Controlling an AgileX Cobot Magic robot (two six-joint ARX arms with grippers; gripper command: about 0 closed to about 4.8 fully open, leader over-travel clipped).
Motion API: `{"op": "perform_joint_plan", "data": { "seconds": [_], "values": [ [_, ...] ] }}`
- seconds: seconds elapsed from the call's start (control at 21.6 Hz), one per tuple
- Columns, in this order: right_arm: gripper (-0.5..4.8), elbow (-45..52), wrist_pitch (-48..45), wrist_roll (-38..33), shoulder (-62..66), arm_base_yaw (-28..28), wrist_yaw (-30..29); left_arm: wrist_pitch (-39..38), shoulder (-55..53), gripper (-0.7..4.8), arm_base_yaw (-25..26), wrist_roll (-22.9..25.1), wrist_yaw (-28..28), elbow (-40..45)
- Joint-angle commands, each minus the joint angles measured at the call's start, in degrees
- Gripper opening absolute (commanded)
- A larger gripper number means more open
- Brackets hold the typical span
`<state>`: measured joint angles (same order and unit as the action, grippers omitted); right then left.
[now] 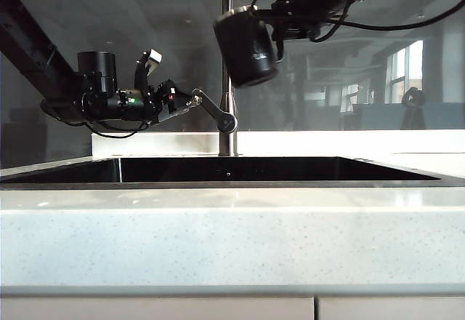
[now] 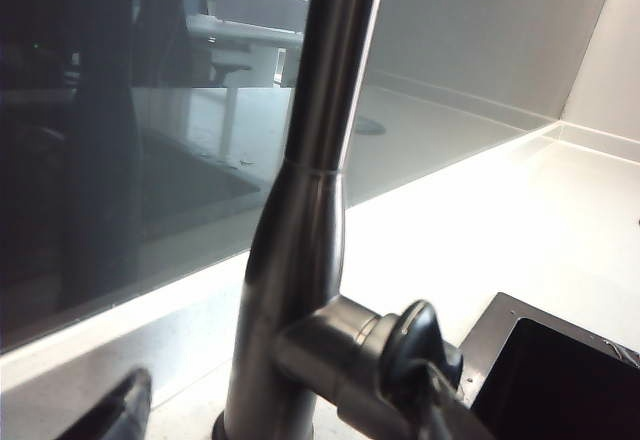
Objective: Pick up the mug next to the sink, go to the faucet to get some water, pour the water into the sink, and finally put the mug back to its place.
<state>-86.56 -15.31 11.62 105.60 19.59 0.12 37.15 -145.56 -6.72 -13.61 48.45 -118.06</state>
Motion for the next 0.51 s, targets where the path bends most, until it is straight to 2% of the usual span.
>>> {"op": "perform_joint_plan", "data": {
  "seconds": [0.05, 0.09, 0.14, 0.18, 0.23, 0.28, 0.32, 0.37, 0.42, 0.51],
  "values": [
    [-0.08, -0.63, -1.36, 9.27, -2.89, -0.42, 3.43, 1.79, 0.15, 3.37, 0.02, -0.31, -1.33, -0.44],
    [-0.08, -0.61, -1.16, 15.45, -3.41, -0.39, 5.88, 2.21, 0.17, 3.37, 0.02, -0.31, -1.27, -0.44],
    [-0.08, -0.63, -0.96, 18.67, -3.67, -0.37, 7.21, 2.45, 0.15, 3.37, 0.02, -0.33, -1.27, -0.44],
    [-0.08, -0.63, -0.94, 26.51, -4.09, -0.2, 9.66, 2.43, 0.15, 3.37, 0.02, -0.33, -1.25, -0.44],
    [-0.08, -0.63, -0.98, 30.08, -4.22, 0.07, 10.84, 2.4, 0.17, 3.37, 0.02, -0.33, -1.2, -0.44],
    [-0.08, -0.63, -1.22, 37.94, -4.46, 0.44, 13.35, 2.38, 0.15, 3.37, 0.02, -0.33, -1.22, -0.44],
    [-0.08, -0.63, -1.38, 41.46, -4.46, 0.5, 13.99, 2.36, 0.15, 3.37, 0.02, -0.33, -1.22, -0.44],
    [-0.08, -0.63, -1.49, 49.2, -4.59, 1.18, 15.96, 2.36, 0.15, 3.37, 0.02, -0.33, -1.22, -0.44],
    [-0.08, -0.63, -1.62, 52.17, -4.59, 1.42, 16.79, 2.36, 0.15, 3.37, 0.02, -0.33, -1.25, -0.44],
    [-0.08, -0.63, -1.64, 63.58, -4.66, 1.9, 19.54, 2.36, 0.15, 3.37, 0.02, -0.33, -1.25, -0.44]
  ]
}}
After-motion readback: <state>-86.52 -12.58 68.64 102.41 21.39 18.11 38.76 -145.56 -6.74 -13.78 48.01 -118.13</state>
